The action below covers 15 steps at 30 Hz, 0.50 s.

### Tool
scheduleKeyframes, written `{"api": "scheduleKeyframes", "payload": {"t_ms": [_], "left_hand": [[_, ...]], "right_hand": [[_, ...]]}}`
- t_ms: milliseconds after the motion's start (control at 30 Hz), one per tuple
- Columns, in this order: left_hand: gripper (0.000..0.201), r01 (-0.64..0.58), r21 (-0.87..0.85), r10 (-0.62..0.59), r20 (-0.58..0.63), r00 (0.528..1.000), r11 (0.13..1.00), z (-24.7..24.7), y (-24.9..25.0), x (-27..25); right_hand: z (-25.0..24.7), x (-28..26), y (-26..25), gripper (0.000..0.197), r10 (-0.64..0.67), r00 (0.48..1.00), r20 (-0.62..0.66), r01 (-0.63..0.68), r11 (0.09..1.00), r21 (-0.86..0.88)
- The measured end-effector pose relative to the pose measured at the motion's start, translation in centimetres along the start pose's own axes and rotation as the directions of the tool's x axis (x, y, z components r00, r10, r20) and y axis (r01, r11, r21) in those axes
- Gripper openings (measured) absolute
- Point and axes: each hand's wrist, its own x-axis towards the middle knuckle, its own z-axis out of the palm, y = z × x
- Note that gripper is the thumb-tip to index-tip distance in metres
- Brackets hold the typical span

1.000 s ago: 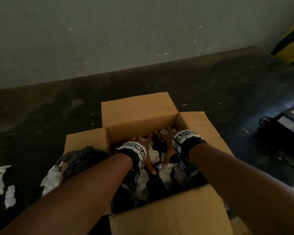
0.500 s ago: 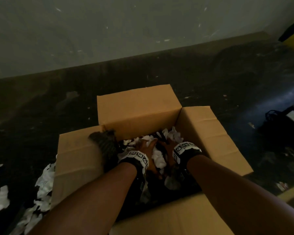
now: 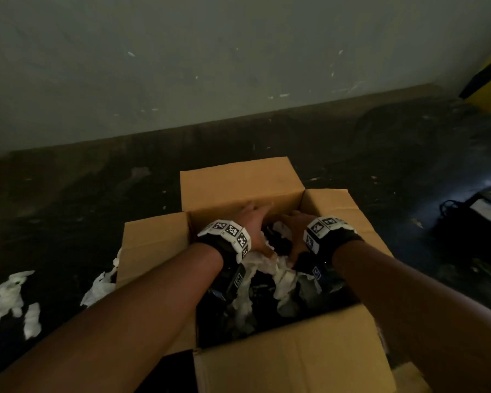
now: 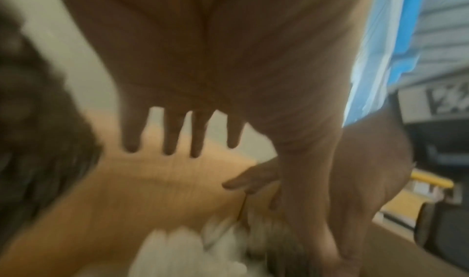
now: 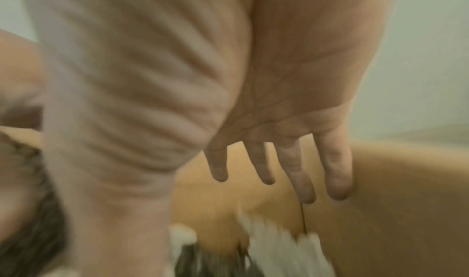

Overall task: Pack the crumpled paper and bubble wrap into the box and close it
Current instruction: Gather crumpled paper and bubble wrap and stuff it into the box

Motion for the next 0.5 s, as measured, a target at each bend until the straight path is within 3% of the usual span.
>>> {"api": "scheduleKeyframes", "payload": {"t_ms": [100,167,233,333,500], "left_hand": [[0.111,-0.095,-0.070,0.077,-0.218,0.973,0.993,-1.6,0.1,-1.5],[0.105,-0.146,-0.071,0.117,-0.310,0.943,0.987,-2.3,0.0,-2.6],[0.106,-0.159,-0.026,0.141,-0.347,0.927,0.987,-2.9,-0.3,-3.6],[0.110,-0.141,0.052,0.150,-0.388,0.909,0.989,-3.7,-1.1,-5.7],[0.102,-0.101,0.045,0.111,-0.479,0.871,0.994,-4.9,-3.3,-10.7]], "right_hand": [[-2.6,-2.5,-1.2,0.118,-0.009,0.999,-0.035,0.010,0.999,0.048],[-3.7,-3.6,-1.8,0.121,-0.004,1.000,-0.019,0.005,1.000,0.029],[-4.4,-4.3,-2.4,0.121,0.009,0.999,-0.052,-0.008,1.000,0.015],[-5.0,-5.3,-3.4,0.110,-0.029,0.977,-0.209,0.033,0.999,0.016],[-5.8,-8.1,-7.1,0.098,-0.065,0.891,-0.450,0.094,0.995,0.042]]}}
